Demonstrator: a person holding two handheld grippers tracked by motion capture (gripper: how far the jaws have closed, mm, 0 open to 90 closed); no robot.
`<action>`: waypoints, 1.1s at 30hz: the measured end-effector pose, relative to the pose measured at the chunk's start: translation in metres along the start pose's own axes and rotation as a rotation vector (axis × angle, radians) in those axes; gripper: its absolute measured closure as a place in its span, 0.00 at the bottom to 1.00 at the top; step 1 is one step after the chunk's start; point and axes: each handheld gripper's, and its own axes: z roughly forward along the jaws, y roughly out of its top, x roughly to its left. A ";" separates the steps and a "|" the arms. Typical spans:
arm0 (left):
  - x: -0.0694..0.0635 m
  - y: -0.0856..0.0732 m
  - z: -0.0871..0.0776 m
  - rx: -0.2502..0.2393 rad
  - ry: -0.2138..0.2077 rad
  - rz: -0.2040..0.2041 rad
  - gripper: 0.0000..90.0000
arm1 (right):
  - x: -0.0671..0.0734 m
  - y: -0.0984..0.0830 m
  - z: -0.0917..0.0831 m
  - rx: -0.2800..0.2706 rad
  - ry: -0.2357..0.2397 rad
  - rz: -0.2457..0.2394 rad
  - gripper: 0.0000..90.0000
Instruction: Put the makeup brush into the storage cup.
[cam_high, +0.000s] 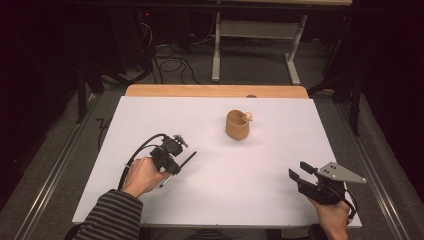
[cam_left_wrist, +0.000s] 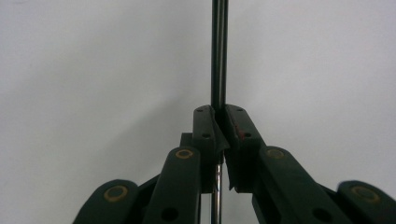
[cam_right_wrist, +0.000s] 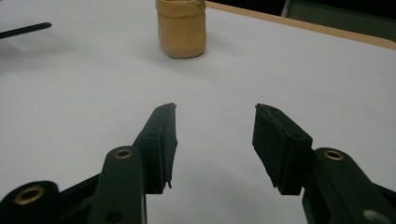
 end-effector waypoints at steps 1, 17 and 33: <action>0.000 0.000 -0.001 -0.003 0.001 0.006 0.93 | 0.000 0.000 0.000 0.000 0.000 0.002 0.57; -0.005 0.002 -0.013 -0.064 -0.018 0.028 0.93 | 0.000 0.000 0.000 0.002 0.002 0.000 0.57; -0.012 0.005 -0.026 -0.121 -0.042 0.066 0.93 | 0.000 0.000 -0.001 -0.001 0.011 0.001 0.58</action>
